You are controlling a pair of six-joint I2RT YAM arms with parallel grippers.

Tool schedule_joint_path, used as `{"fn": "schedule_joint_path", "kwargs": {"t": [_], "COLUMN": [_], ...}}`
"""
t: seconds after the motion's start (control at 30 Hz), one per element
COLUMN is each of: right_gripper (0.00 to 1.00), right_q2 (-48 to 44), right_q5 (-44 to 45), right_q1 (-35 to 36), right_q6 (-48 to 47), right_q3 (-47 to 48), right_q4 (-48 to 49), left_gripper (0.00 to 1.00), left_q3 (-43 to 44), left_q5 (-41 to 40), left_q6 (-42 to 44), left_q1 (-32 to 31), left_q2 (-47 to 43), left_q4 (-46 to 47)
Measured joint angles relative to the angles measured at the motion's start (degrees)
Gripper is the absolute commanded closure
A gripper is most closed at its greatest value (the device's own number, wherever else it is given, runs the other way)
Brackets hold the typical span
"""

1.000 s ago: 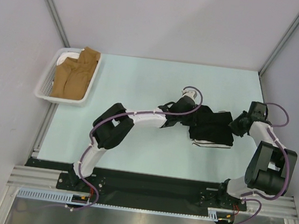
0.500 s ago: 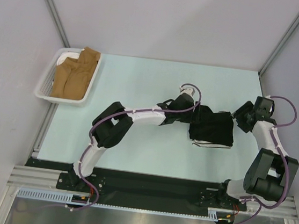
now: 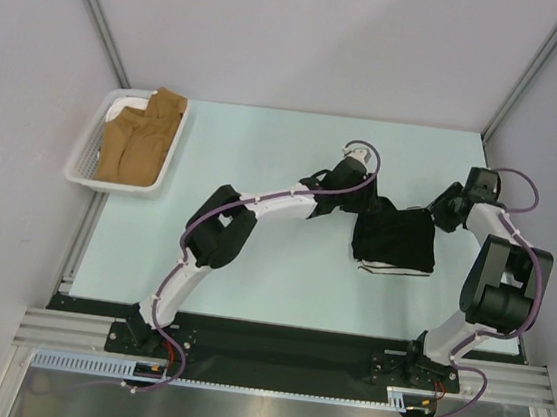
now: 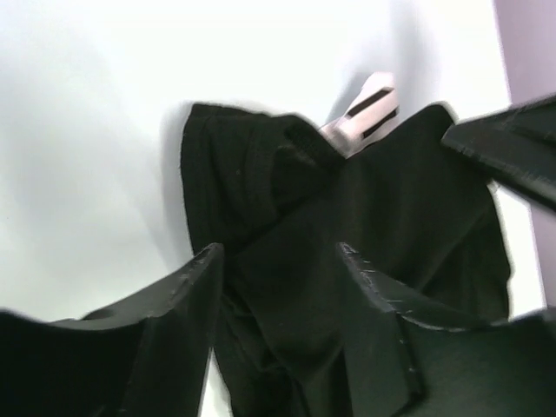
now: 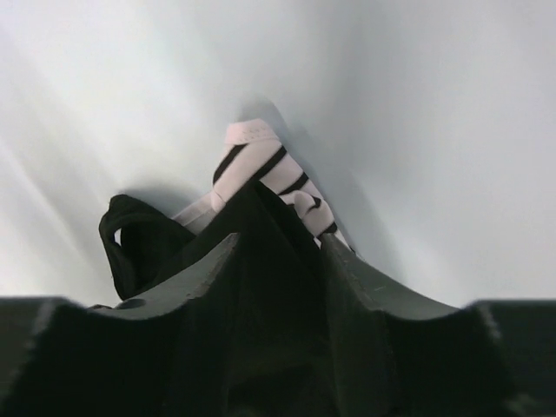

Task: Fold and stack the tank tops
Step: Neatly place the folded tank top to the corner

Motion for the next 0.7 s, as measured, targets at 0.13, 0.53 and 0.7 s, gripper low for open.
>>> {"fn": "schedule_joint_path", "kwargs": {"t": [0.13,0.53,0.7], "right_gripper": [0.82,1.0,1.0], "right_q2": [2.6,2.8,0.5], "right_q5": [0.0,1.7,1.7], "right_q1": [1.1,2.0,1.6], "right_q6": [-0.2,-0.9,-0.9], "right_q3": [2.3,3.4,3.0], "right_q4": [0.4,0.2,0.9], "left_gripper": [0.71,1.0,0.99], "left_q3": [0.4,3.5,5.7], "left_q5": [0.2,-0.3,-1.6], "left_q6": [0.6,3.0,4.0], "left_q1": [0.0,0.5,0.5], "left_q2": [1.1,1.1,1.1], "left_q4": [-1.2,-2.7,-3.2]}}
